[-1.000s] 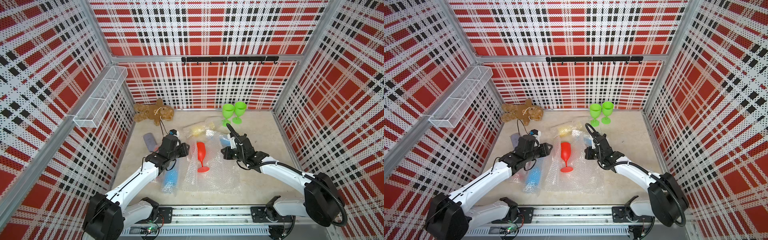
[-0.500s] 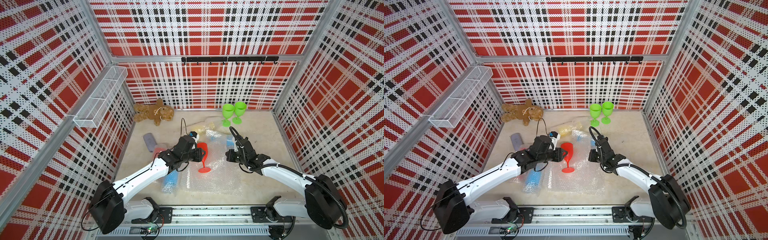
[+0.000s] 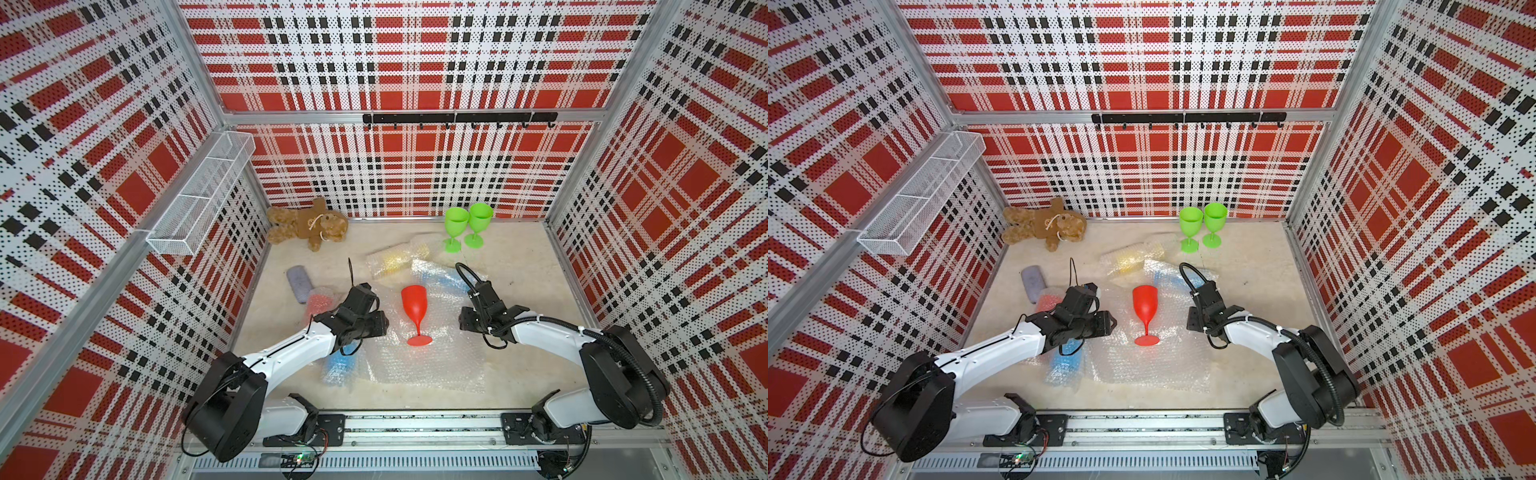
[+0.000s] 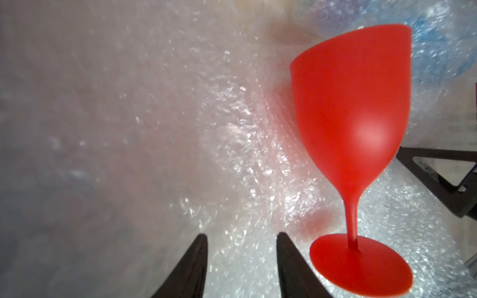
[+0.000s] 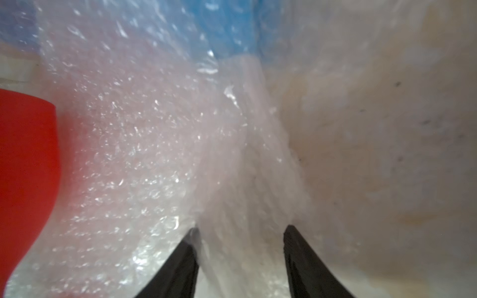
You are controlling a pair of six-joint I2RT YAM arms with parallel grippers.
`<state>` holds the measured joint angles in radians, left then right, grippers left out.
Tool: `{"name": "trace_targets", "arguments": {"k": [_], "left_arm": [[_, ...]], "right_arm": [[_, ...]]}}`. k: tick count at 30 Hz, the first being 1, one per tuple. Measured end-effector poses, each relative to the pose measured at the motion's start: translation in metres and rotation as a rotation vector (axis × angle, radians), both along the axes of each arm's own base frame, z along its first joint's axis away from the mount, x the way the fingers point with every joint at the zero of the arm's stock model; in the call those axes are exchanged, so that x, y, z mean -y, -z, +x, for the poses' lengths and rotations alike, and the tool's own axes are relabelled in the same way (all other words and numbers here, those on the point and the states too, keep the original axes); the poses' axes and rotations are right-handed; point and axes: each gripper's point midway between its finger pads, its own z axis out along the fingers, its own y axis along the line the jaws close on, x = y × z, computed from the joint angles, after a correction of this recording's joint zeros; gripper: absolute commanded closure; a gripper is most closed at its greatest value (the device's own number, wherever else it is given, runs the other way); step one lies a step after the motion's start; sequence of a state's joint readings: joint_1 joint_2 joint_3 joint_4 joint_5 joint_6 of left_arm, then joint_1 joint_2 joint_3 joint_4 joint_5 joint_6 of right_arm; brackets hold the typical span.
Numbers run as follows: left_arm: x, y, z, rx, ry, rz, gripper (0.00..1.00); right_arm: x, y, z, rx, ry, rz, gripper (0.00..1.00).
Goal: Unpack wine glasses from bubble wrap
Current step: Unwrap the bubble wrap, then pick up the wine glass from the bubble wrap.
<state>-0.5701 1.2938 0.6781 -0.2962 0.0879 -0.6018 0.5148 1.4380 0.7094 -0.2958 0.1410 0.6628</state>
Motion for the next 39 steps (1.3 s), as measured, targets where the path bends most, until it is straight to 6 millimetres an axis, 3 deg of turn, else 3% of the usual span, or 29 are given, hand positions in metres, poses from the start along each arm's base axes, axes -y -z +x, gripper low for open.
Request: {"name": "trace_targets", "arguments": {"k": [2,6,9,13,16,20,26,32,39], "left_arm": [[0.003,-0.018,0.007,0.045,0.003,-0.016,0.51],[0.005,-0.077,0.022,0.205,0.01,-0.067,0.5],[0.002,-0.119,0.027,0.334,0.027,-0.097,0.49],[-0.006,-0.134,0.03,0.405,0.055,-0.077,0.49],[-0.01,-0.129,0.03,0.415,0.066,-0.047,0.49],[-0.017,-0.119,0.023,0.419,0.075,-0.026,0.48],[-0.019,-0.138,0.018,0.487,0.077,-0.047,0.48],[-0.018,-0.147,0.016,0.513,0.081,-0.061,0.48],[-0.018,-0.153,0.014,0.529,0.082,-0.072,0.48]], "right_arm": [[0.006,-0.023,0.008,0.056,-0.008,-0.043,0.15],[0.002,-0.096,0.027,0.216,-0.065,-0.058,0.15],[-0.018,-0.144,0.04,0.28,-0.148,-0.018,0.14],[-0.059,-0.17,0.057,0.233,-0.293,0.047,0.12],[-0.095,-0.154,0.065,0.11,-0.414,0.092,0.1],[-0.126,-0.108,0.058,-0.106,-0.517,0.119,0.1],[-0.155,-0.07,0.054,-0.301,-0.596,0.112,0.06],[-0.17,-0.043,0.048,-0.405,-0.632,0.104,0.02],[-0.173,0.0,0.05,-0.51,-0.625,0.07,0.02]]}}
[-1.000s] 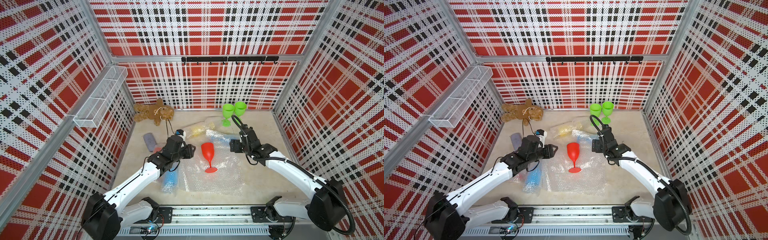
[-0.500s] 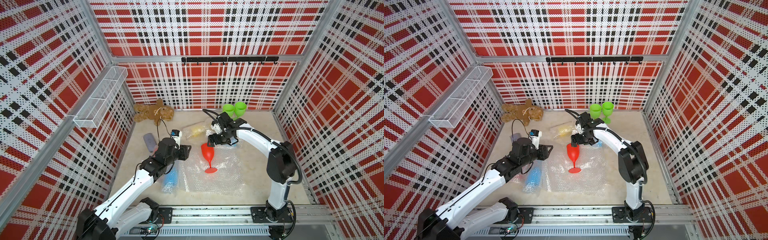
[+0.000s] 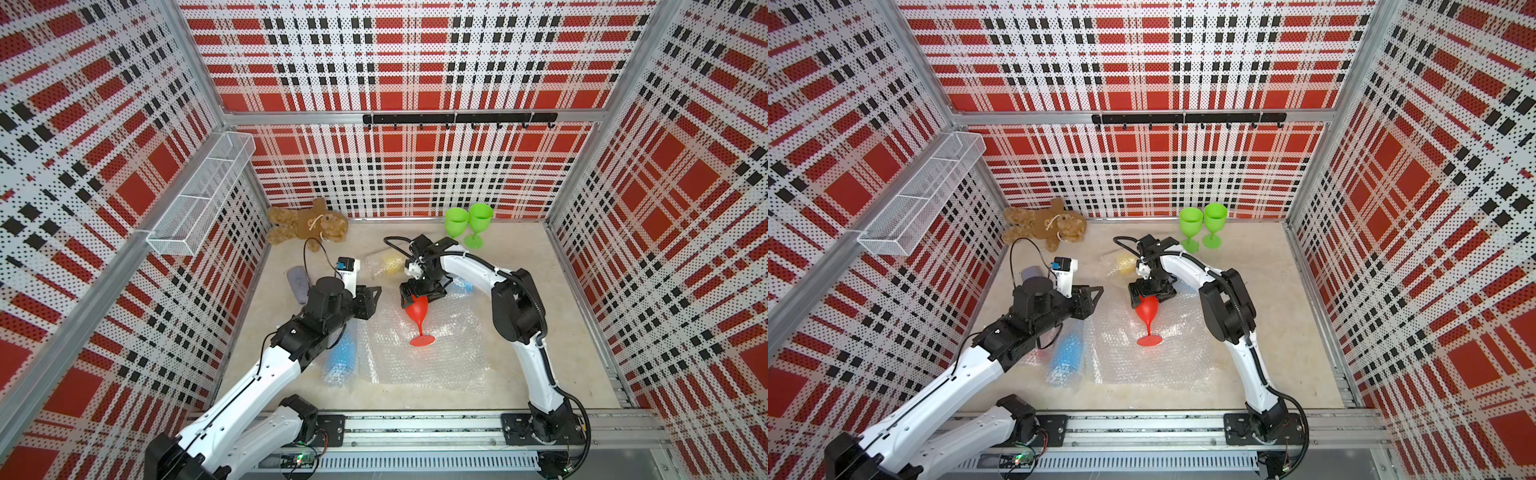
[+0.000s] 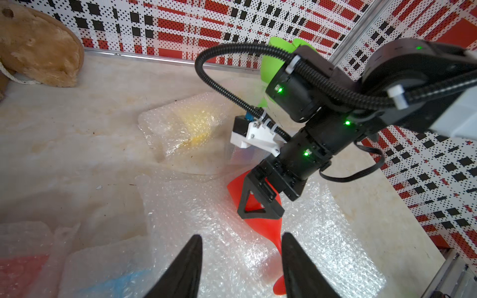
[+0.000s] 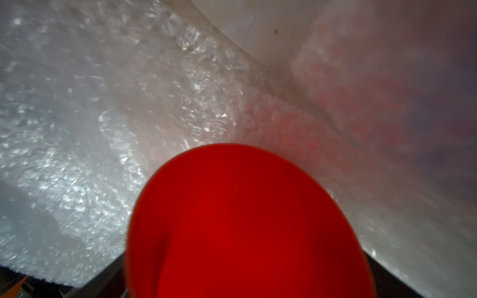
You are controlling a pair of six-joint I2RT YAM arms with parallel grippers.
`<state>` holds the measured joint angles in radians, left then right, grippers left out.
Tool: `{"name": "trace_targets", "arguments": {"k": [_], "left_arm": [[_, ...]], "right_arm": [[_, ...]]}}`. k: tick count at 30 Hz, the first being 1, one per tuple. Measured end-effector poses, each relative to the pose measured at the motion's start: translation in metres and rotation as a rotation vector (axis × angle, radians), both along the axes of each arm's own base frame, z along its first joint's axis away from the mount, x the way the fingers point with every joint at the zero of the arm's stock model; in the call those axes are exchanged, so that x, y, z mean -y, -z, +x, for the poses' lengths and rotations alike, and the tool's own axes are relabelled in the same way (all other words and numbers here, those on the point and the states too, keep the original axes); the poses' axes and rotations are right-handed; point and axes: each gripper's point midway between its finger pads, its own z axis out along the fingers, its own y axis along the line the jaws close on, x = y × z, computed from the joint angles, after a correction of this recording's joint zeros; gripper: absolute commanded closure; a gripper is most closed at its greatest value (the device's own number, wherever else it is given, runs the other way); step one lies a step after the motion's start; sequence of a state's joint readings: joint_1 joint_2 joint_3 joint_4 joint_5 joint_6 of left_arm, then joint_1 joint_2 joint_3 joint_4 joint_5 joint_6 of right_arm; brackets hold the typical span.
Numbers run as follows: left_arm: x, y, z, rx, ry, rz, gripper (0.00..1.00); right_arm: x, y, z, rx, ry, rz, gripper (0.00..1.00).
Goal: Unpack wine glasses from bubble wrap
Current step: Pick up the wine glass from the bubble wrap.
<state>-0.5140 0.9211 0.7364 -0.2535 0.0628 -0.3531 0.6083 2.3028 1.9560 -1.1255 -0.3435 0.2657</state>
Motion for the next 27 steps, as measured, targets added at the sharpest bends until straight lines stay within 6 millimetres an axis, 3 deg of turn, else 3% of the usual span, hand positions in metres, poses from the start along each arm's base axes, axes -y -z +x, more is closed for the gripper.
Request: {"name": "trace_targets", "arguments": {"k": [3,11,15,18,23,25,27], "left_arm": [[0.0,0.0,0.0,0.0,0.0,0.0,0.48],[0.0,0.0,0.0,-0.001,0.0,0.0,0.48],[-0.001,0.001,0.001,-0.003,-0.004,0.002,0.48],[-0.002,0.002,0.002,-0.005,-0.008,0.003,0.48],[-0.005,0.007,0.006,-0.017,-0.025,0.014,0.48],[-0.006,0.009,0.007,-0.022,-0.033,0.019,0.48],[-0.007,0.012,0.009,-0.028,-0.038,0.023,0.48]], "right_arm": [[-0.001,0.007,0.002,-0.014,0.0,-0.012,0.05],[-0.002,0.0,0.008,0.011,0.012,-0.016,0.2],[0.0,-0.022,0.01,0.065,0.023,0.007,0.2],[0.0,-0.069,0.014,0.179,0.039,0.072,0.23],[0.016,-0.178,0.021,0.504,0.096,0.256,0.34],[0.037,-0.219,0.027,0.661,0.149,0.326,0.36],[0.065,-0.246,0.037,0.803,0.22,0.364,0.37]]}}
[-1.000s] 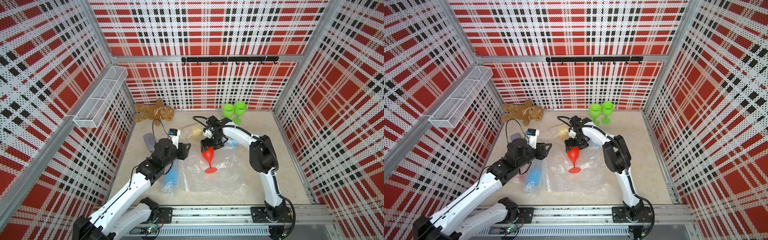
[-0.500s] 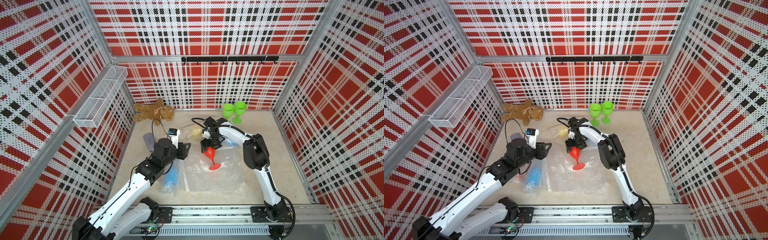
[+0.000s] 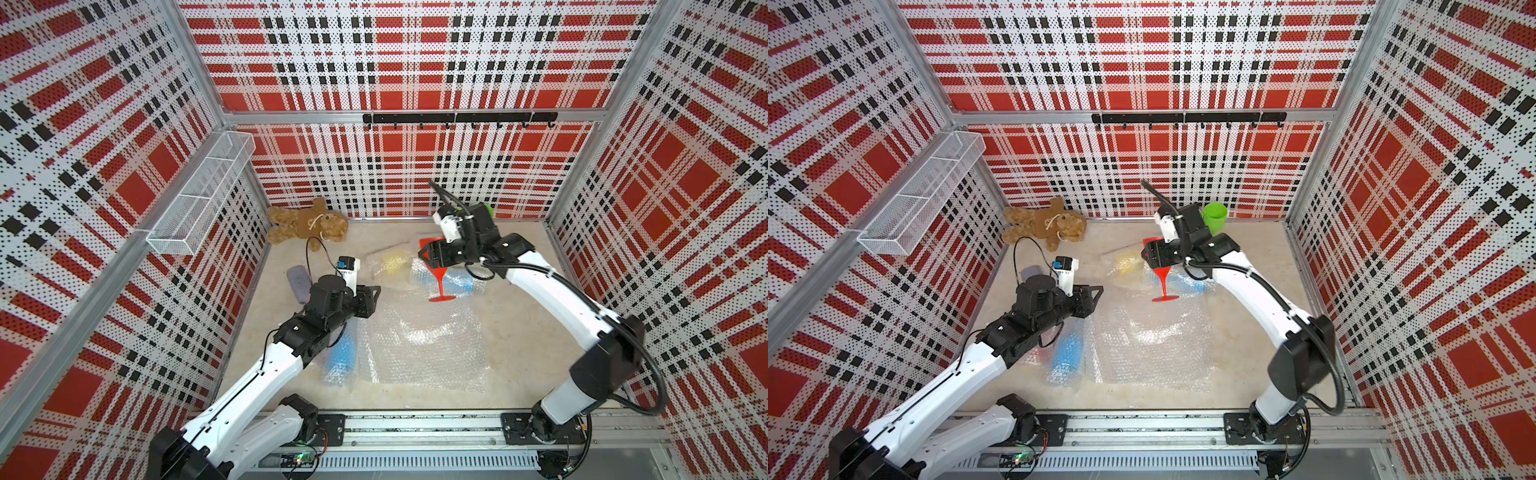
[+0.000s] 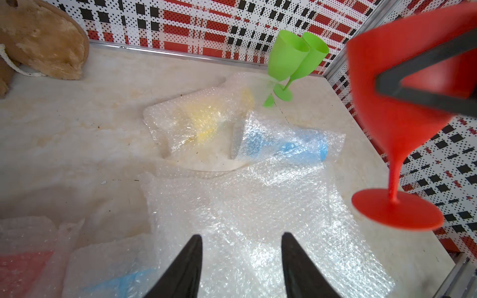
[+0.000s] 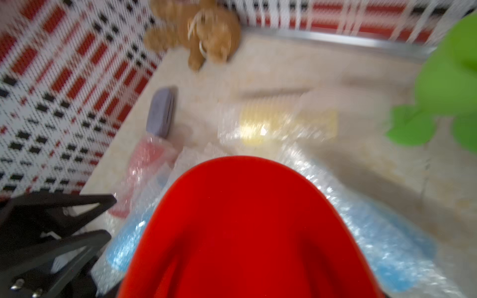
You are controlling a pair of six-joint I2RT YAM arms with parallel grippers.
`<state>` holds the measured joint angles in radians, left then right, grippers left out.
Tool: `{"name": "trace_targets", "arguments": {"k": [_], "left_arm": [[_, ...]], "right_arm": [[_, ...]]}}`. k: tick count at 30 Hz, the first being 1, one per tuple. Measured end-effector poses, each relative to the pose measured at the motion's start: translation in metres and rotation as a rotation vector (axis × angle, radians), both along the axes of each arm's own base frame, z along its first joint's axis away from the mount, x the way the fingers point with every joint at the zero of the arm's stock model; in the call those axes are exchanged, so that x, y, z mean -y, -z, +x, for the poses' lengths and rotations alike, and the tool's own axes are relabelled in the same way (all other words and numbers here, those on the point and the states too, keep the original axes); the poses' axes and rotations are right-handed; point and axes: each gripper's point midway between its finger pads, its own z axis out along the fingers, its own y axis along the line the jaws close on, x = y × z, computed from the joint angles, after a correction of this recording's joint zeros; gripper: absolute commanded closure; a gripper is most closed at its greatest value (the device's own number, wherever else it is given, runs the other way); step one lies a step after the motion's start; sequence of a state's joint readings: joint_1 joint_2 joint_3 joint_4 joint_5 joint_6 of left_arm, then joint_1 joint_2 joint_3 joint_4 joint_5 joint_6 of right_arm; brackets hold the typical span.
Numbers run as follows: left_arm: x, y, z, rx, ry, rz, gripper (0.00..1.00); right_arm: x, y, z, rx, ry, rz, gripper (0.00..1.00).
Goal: Unpack wine glasses from bubble wrap
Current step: Pick up the wine glass from the bubble wrap, then place the wine glass at the center of the board.
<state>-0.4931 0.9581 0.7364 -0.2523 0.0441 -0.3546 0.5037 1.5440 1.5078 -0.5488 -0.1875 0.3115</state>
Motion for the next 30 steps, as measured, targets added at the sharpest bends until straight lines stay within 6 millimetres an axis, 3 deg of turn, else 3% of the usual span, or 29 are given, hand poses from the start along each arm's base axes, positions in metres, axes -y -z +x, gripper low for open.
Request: {"name": "trace_targets", "arguments": {"k": [3,10,18,22,27,30], "left_arm": [[0.0,0.005,0.002,-0.012,-0.005,0.006,0.48],[-0.003,0.009,0.005,-0.022,-0.019,0.012,0.48],[-0.003,0.014,0.01,-0.028,-0.032,0.022,0.49],[-0.003,0.028,0.014,-0.064,-0.037,0.043,0.49],[-0.004,0.04,0.017,-0.097,-0.043,0.06,0.49],[-0.005,0.043,0.019,-0.104,-0.05,0.063,0.49]], "right_arm": [[0.044,-0.012,0.02,0.184,0.117,0.038,0.36],[0.134,0.035,0.061,0.434,0.325,-0.04,0.32],[0.221,0.037,0.109,0.684,0.502,-0.03,0.35],[0.241,0.062,0.127,0.712,0.523,-0.025,0.35],[0.235,0.102,0.152,0.7,0.472,-0.028,0.35],[0.233,0.117,0.164,0.7,0.453,-0.032,0.35]]}}
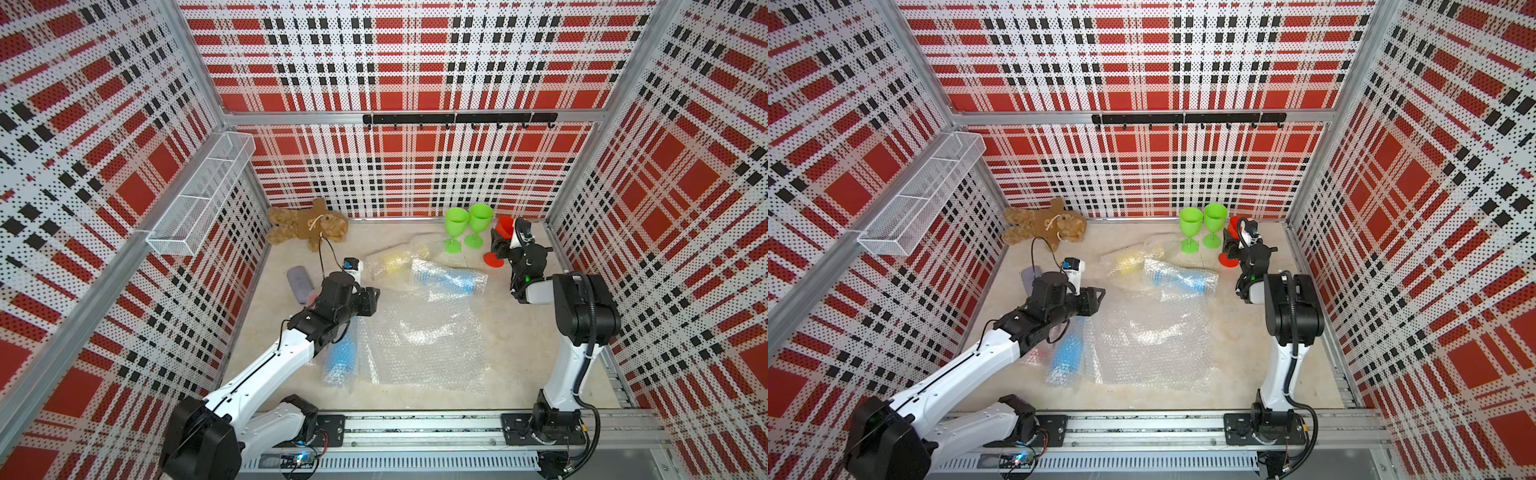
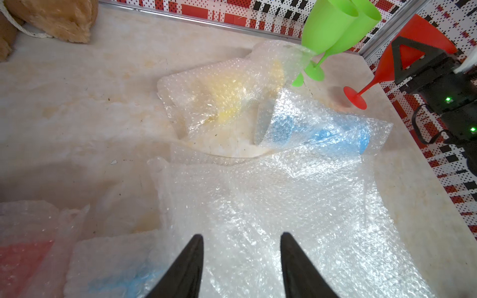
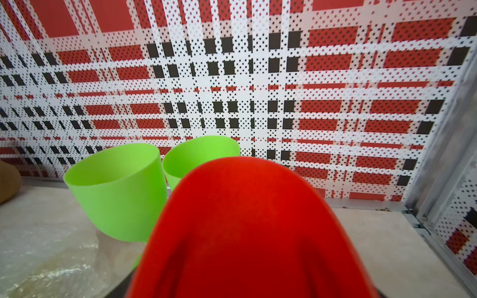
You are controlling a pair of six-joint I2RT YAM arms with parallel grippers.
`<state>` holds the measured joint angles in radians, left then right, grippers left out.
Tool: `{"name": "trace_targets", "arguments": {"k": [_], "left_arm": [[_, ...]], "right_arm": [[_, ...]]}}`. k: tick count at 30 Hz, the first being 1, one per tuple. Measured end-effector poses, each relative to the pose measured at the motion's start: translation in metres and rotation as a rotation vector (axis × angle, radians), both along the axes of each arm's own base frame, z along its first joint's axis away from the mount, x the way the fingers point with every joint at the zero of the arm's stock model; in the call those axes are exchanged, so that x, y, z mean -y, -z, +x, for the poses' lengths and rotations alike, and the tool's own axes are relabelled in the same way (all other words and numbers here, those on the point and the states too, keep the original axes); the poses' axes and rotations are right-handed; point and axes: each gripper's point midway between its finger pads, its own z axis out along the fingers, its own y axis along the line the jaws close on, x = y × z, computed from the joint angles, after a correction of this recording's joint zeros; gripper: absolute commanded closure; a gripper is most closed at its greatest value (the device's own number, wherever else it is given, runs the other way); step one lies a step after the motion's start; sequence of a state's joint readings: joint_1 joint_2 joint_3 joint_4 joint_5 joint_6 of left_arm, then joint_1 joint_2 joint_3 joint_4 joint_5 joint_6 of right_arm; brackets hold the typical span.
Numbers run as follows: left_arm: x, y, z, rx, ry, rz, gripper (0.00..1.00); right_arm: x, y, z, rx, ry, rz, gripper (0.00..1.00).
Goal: Unpack wine glasses from bubble wrap
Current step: Place the wine glass at the center of the board.
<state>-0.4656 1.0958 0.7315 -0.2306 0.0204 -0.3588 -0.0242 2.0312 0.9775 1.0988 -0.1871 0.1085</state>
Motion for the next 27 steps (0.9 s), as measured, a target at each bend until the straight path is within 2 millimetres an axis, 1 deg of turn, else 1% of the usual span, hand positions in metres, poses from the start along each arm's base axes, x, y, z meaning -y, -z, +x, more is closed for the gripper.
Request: {"name": "trace_targets", "arguments": {"k": [6,13,20,27], "left_arm": [[-0.002,0.005,0.002,-0.012,-0.008,0.006,0.49],[-0.002,0.013,0.004,-0.035,-0.009,0.016,0.49],[-0.002,0.022,0.006,-0.058,-0.008,0.023,0.49],[-0.002,0.023,0.006,-0.063,-0.007,0.02,0.49]], "right_arm": [[0.001,0.006,0.016,0.026,0.0,-0.025,0.35],[0.008,0.017,0.023,0.029,0.006,-0.042,0.34],[0.007,0.01,0.029,0.054,-0.004,-0.052,0.22],[0.005,0.006,0.032,0.062,-0.019,-0.06,0.19]]}}
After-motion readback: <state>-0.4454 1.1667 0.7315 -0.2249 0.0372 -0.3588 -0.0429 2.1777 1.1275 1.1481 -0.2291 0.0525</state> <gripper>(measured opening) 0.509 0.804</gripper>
